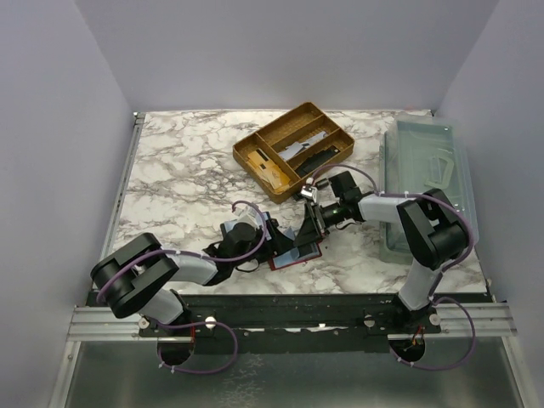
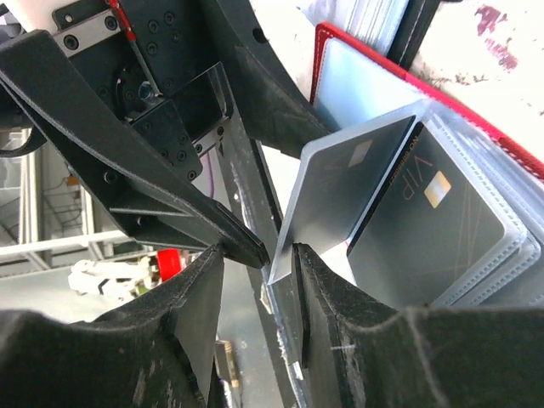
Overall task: Take the credit cards out of the card holder
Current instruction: Remove the credit card from the card holder.
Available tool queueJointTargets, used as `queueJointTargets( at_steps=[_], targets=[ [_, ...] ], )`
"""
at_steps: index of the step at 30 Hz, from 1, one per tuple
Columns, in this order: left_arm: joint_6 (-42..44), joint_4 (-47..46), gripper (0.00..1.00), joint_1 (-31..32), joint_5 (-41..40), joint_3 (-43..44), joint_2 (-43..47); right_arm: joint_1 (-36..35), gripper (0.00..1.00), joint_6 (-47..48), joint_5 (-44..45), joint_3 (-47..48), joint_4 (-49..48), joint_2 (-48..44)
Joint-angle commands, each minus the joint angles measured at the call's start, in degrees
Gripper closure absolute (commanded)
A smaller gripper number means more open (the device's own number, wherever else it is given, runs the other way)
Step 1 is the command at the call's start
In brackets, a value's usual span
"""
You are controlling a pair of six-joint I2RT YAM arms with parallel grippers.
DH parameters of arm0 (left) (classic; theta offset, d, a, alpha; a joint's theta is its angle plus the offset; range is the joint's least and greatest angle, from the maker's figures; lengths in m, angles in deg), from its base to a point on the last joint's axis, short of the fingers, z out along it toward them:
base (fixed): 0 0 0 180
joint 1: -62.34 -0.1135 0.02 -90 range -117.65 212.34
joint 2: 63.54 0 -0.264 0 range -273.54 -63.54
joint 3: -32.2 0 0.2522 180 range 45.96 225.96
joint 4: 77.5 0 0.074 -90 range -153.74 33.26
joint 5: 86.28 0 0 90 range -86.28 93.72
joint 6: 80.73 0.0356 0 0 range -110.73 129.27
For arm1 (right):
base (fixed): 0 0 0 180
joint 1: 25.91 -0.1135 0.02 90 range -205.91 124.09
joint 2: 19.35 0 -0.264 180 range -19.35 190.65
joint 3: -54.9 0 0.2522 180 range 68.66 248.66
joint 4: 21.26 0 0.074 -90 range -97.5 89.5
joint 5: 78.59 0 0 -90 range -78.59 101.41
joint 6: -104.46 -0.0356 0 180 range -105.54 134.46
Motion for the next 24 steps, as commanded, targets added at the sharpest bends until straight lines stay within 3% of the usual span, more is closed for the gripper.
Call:
queueJointTargets(
  at_steps=[1, 9, 13, 17, 24],
  targets=[
    [-0.6, -2.6, 0.26, 0.4, 0.3, -1.7, 1.4, -1.8, 0.57, -3.0, -5.8, 1.3, -2.8, 2.3],
    [-1.9, -3.0, 0.26, 0.3, -1.4, -5.4, 6.2, -2.8, 0.56, -7.2, -9.9, 0.2, -8.3, 3.4],
    [-2.4, -3.0, 0.24, 0.3, -3.6, -6.8, 7.9, -2.9, 0.56, -5.1, -9.4, 1.3, -5.7, 3.7],
    [-2.9, -3.3, 0.27, 0.1, -3.8, -6.0, 5.2, -2.9, 0.55, 1.1, -5.5, 3.7, 0.8, 2.0],
    [-3.1, -5.2, 0.6, -0.3, -4.0, -5.4, 3.2, -2.8, 0.56, 7.0, 8.2, 3.5, 3.4, -2.5]
  ],
)
